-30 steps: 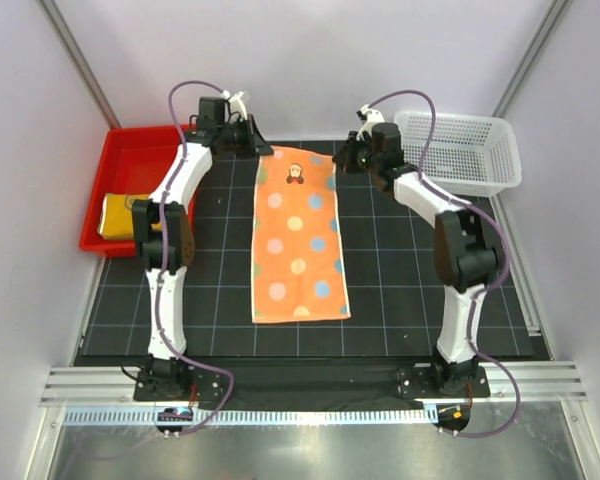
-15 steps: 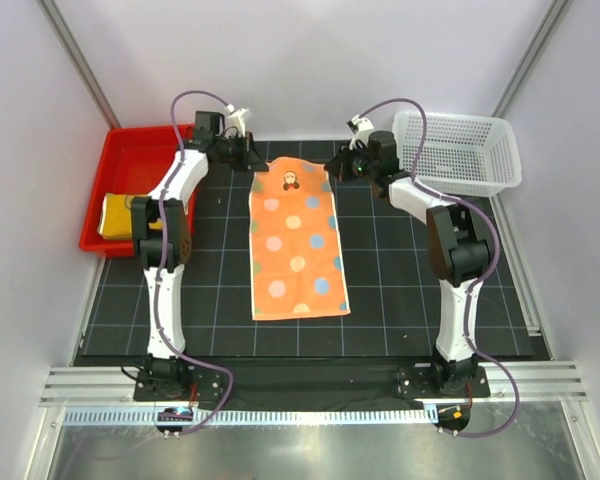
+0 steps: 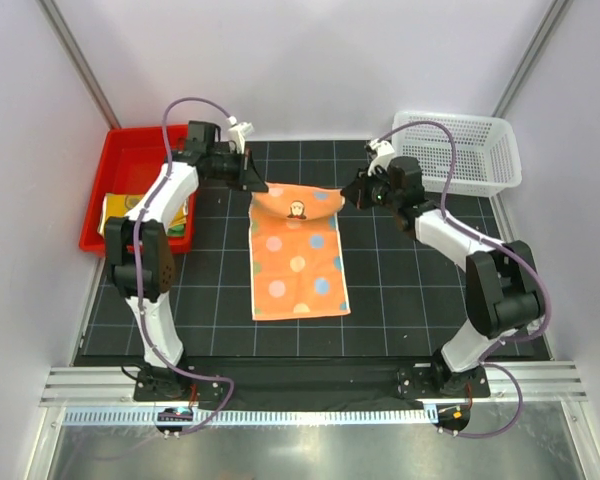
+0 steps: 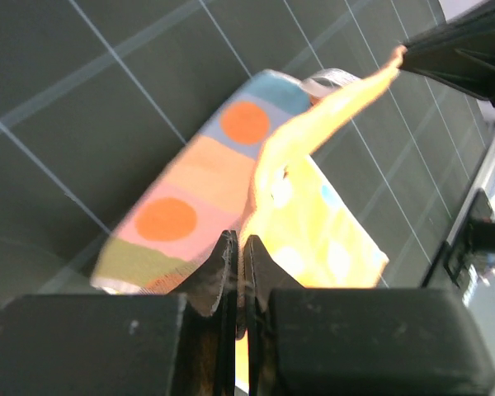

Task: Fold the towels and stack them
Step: Fold the towel

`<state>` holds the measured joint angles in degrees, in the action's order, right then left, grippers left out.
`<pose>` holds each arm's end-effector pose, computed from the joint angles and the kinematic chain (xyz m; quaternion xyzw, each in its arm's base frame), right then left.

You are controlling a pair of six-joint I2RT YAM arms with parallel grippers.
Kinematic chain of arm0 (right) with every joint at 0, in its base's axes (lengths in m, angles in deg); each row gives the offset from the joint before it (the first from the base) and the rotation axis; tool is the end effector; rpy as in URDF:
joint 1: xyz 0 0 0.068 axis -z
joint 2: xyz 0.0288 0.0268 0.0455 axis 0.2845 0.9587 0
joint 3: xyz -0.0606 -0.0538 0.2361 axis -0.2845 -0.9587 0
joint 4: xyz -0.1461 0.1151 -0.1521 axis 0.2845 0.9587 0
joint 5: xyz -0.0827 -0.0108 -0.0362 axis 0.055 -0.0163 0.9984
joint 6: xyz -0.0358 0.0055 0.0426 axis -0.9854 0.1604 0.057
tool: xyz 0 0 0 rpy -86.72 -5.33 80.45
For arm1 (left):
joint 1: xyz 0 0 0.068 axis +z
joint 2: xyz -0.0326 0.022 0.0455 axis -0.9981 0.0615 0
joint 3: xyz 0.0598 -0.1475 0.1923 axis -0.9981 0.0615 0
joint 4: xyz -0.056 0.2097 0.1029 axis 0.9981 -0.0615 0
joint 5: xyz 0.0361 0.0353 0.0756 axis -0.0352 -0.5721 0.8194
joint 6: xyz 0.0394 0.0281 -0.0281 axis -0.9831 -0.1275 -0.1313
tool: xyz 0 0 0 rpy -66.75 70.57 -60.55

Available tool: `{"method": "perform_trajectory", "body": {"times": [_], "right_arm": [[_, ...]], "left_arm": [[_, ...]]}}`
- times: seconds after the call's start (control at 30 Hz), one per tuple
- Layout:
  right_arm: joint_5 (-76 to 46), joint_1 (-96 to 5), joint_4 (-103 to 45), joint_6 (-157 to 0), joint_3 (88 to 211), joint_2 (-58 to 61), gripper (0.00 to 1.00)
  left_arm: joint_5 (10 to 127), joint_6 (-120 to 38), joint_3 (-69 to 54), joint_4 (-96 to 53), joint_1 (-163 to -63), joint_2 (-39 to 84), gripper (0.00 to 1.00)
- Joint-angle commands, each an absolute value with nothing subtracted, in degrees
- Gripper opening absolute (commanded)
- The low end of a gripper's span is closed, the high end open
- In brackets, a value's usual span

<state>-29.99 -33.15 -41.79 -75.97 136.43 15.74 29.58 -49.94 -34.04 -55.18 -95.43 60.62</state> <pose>0.3449 0.1184 0.2425 -0.1645 0.7980 0.2820 0.5066 0.4064 -0.0927 0.2597 0.1968 0.8420 -0.4032 0.2995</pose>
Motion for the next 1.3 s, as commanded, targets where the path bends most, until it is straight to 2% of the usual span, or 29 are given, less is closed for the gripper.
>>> {"method": "perform_trajectory", "body": {"times": [0.0, 0.27, 0.57, 0.67, 1.27], "right_arm": [[-28.37, -34.72, -44.12, -74.45, 131.19, 9.95, 0.01], [-24.95, -37.27, -42.55, -71.64, 123.17, 1.5, 0.01], [-23.8, -39.29, -37.81, -69.35, 115.0, -7.21, 0.01], [-23.88, -39.38, -37.36, -67.95, 113.16, -9.14, 0.01], [-24.94, -42.8, -33.84, -64.95, 107.53, -15.65, 0.01]], "left_arm": [[30.17, -51.94, -28.48, -56.92, -96.93, 55.04, 0.0], [35.17, -50.98, -17.07, -56.84, -99.39, 46.25, 0.0], [43.7, -44.91, -3.61, -48.49, -104.22, 38.7, 0.0], [48.09, -44.65, -1.93, -48.31, -105.37, 36.06, 0.0], [50.92, -42.72, 5.89, -52.35, -108.1, 26.12, 0.0]]}}
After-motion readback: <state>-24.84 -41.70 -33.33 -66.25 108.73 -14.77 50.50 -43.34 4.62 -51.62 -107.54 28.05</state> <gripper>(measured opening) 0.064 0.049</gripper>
